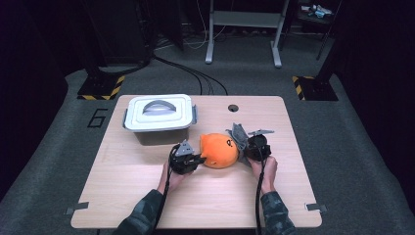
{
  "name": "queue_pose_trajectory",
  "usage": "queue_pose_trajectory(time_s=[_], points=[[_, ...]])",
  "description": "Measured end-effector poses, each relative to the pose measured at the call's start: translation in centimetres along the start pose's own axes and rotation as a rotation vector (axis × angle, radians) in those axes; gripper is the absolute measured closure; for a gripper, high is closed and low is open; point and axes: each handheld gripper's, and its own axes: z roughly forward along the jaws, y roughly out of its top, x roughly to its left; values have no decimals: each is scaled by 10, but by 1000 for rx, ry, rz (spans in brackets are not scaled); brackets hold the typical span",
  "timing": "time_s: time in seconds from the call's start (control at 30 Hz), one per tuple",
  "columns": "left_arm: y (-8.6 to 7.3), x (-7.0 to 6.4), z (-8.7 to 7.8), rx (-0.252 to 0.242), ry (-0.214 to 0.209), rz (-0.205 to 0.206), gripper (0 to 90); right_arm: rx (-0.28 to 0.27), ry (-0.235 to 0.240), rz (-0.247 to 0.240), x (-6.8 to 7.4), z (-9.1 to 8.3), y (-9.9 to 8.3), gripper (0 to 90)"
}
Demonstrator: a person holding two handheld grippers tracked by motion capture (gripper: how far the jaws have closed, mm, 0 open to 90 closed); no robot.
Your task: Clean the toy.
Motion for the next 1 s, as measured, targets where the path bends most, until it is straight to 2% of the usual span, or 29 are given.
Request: queue_pose_trajectory(time_s=[0.13,0.2,0.33,0.4,0.47,0.53,0.6,0.67,0.77,0.83,1.0], points=[[1,0,-1,7,-4,9,796,41,-5,-25,-1,3,-7,757],[0,0,-1,5,-2,4,796,27,-1,-18,-4,-2,-9,756],[0,1,-1,2,1,-6,796,-61,10,10,-8,-31,-9,756],[0,0,-1,6,-2,1,796,-109,27,-4,-9,-45,-8,756],[1,0,-1,7,-1,-1,796,-150,46,-10,-2,-60,-4,755],[2,0,-1,9,0,-1,797,-178,64,-39,7,-65,-1,755],[2,0,-1,14,1,-3,796,-183,77,-62,16,-65,1,755],[2,0,-1,16,1,-8,797,-169,89,-63,23,-61,0,756],[1,-1,-1,14,0,-8,797,-141,85,-86,29,-49,-5,757],[1,-1,0,9,5,-8,797,-135,83,-67,28,-43,-8,757],[1,-2,0,6,6,-9,797,-117,51,-73,21,-35,-14,758]])
